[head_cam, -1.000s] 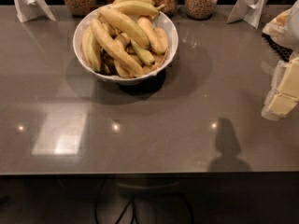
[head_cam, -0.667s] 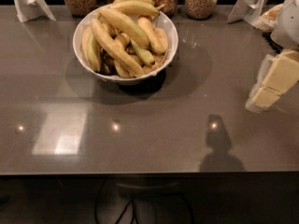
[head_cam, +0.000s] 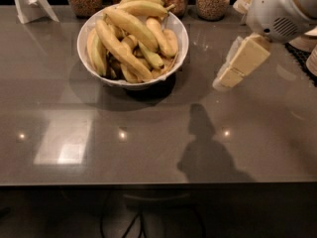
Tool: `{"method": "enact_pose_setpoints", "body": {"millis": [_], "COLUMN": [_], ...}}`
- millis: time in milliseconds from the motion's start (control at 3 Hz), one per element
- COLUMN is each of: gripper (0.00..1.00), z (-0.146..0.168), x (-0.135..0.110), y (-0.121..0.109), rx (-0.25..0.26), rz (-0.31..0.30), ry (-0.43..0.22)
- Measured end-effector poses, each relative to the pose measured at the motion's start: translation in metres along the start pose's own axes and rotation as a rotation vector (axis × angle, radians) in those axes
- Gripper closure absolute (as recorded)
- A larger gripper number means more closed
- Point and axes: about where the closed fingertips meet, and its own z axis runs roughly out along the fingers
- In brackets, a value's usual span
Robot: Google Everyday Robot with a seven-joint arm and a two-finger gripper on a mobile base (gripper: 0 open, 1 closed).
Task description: Pick banana from white bowl
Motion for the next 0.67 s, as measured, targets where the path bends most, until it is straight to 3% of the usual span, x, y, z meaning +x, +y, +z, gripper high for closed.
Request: {"method": "enact_pose_setpoints", "body": {"millis": [667], "gripper": [0.00], "z": [0.049], "x": [-0.070], "y": [-0.044], "rx": [0.021], "rz": [-0.006], "ry": [-0.168]}}
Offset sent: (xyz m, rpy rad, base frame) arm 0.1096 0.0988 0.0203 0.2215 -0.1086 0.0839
